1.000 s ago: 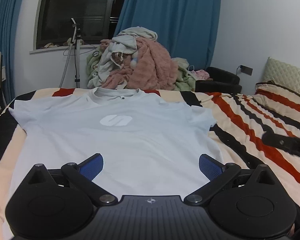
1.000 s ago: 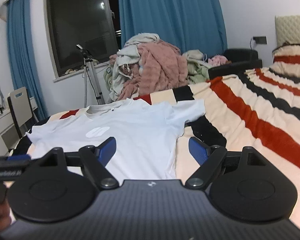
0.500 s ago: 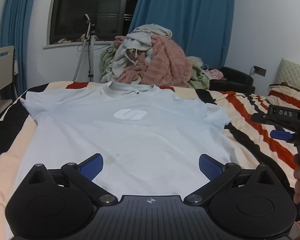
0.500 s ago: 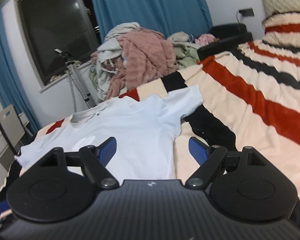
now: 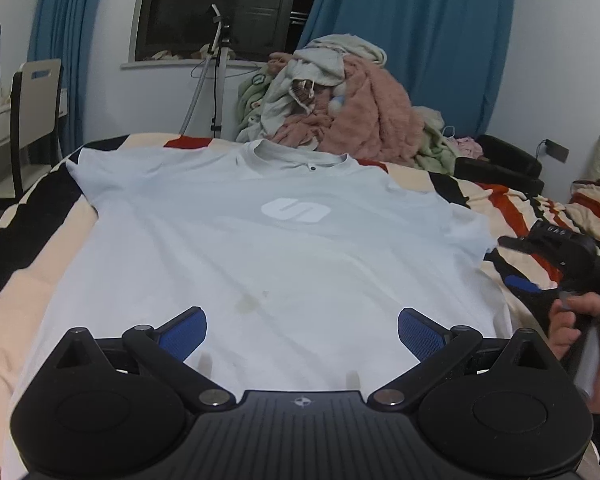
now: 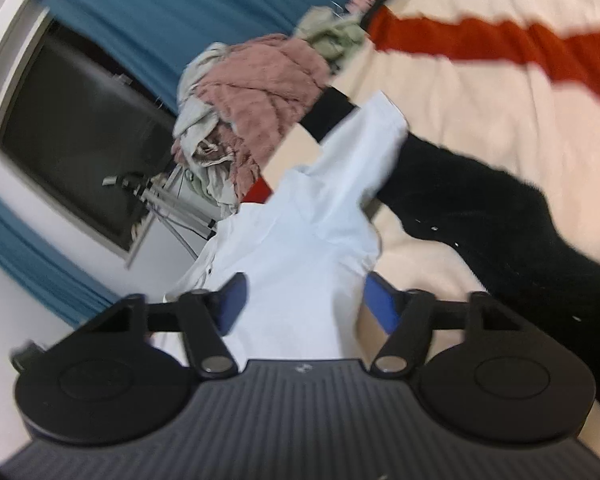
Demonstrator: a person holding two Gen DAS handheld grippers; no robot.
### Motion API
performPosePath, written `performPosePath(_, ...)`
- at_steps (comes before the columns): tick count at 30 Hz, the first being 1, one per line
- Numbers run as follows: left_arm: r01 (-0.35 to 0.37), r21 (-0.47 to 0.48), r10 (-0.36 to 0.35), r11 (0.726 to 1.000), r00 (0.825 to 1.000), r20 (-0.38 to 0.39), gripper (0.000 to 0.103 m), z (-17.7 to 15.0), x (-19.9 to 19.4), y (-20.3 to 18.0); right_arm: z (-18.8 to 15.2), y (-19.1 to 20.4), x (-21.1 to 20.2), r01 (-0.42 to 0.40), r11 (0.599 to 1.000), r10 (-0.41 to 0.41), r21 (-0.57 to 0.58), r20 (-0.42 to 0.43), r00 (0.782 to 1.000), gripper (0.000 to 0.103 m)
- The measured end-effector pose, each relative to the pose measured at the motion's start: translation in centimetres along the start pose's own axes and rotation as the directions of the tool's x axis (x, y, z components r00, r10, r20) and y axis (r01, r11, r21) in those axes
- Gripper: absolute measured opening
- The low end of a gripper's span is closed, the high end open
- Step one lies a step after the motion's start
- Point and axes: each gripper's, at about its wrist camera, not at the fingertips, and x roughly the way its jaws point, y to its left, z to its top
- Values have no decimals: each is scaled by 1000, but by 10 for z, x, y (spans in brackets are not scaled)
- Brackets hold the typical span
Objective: Fold clothes
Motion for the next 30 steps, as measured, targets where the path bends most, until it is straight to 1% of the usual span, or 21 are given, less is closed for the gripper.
performPosePath(3,1,-9,-1,1000,1000,-11,103,0,9,1,4,-24,25,-37,993,38,113,-10,999,61)
performPosePath(7,4,-38,-5,999,1000,-28,103,0,22,5,10,-40,55,-74,980,71,186,23,997,60)
performPosePath(9,2,-51,-4,999,999,-34,103,1,29,8,13,-43,70,-85,978,80,191,34,996,59)
performPosePath(10,0,-59,-3,998,999,-39,103,1,33,9,14,-44,78,-79,980,75,182,31,997,54)
performPosePath(11,0,-69,-3,998,999,-44,103,1,36,11,15,-44,86,-74,982,70,172,28,997,45)
performPosePath(13,1,-90,-6,996,998,-57,103,2,43,14,17,-47,100,-66,985,62,161,33,998,34)
performPosePath(14,1,-100,-7,995,998,-63,103,2,47,15,18,-49,107,-65,985,59,161,42,997,32)
performPosePath(16,-3,-112,-5,994,997,-71,103,2,54,17,23,-50,115,-73,985,63,158,69,996,32)
performPosePath(19,-11,-124,1,992,997,-84,103,2,67,18,24,-49,118,-88,985,66,149,144,987,32)
performPosePath(21,-17,-134,3,991,995,-100,103,2,77,18,23,-49,114,-89,985,64,148,166,984,32)
performPosePath(24,-12,-150,-6,989,993,-116,103,3,87,15,26,-45,107,-68,987,41,147,179,983,34)
performPosePath(25,-11,-152,-7,988,993,-116,103,3,88,15,28,-43,103,-50,986,21,157,181,983,39)
performPosePath(26,-13,-151,-5,988,993,-114,103,3,88,15,30,-40,98,-35,986,5,163,185,983,50)
performPosePath(27,-11,-155,-6,988,994,-112,103,3,87,15,31,-37,91,-23,987,-7,159,190,982,56)
performPosePath(28,-6,-164,-12,987,994,-110,103,3,84,16,32,-34,84,-10,988,-20,153,195,981,66)
performPosePath(29,0,-172,-18,985,994,-107,103,4,81,16,33,-30,78,11,990,-39,143,198,979,70)
performPosePath(30,5,-182,-24,983,994,-104,103,4,78,17,33,-26,73,37,990,-63,133,196,979,70)
